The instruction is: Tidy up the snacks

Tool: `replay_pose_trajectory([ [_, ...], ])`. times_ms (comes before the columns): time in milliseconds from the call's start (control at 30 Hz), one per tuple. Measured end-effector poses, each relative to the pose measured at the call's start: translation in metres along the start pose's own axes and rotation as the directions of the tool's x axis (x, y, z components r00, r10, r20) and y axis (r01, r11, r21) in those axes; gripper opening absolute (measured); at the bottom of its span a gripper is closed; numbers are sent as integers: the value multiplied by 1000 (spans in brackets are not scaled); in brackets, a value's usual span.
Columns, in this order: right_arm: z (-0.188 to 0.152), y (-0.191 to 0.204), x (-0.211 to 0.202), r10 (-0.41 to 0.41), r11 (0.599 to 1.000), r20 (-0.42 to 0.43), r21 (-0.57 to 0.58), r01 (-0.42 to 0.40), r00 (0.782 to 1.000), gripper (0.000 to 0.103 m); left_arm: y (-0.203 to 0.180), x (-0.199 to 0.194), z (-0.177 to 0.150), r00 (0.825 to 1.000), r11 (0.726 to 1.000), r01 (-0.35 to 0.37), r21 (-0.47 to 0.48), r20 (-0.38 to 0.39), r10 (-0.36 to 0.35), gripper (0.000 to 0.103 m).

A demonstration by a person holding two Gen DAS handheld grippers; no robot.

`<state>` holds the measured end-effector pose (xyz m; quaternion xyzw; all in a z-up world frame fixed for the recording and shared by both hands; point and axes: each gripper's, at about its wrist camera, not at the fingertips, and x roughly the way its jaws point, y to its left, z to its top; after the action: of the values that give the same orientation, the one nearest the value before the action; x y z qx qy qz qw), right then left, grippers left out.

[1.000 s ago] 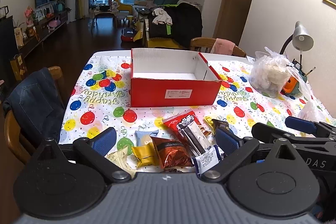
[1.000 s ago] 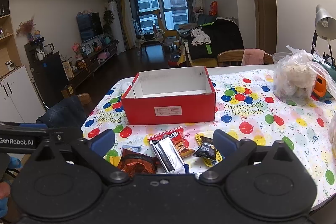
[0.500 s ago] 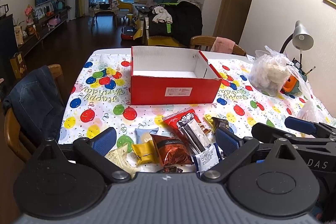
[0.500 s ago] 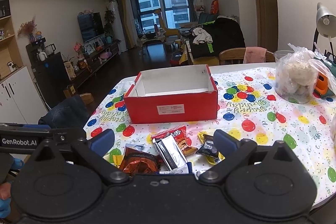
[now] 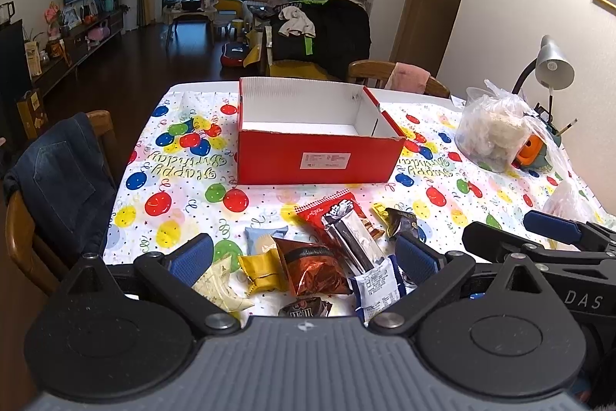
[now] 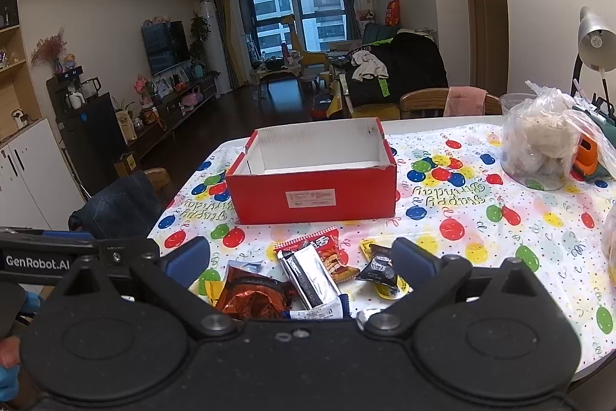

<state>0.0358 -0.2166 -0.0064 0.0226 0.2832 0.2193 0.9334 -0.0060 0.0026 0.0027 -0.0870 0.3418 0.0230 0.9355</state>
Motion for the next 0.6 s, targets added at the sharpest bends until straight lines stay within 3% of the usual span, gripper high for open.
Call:
replay_pose_trajectory([
  [600,-2,-2,0,-7,1000,-26,-2,7,1000,101,0,2,-3,1000,1000,3,-16,-26,-3,101],
])
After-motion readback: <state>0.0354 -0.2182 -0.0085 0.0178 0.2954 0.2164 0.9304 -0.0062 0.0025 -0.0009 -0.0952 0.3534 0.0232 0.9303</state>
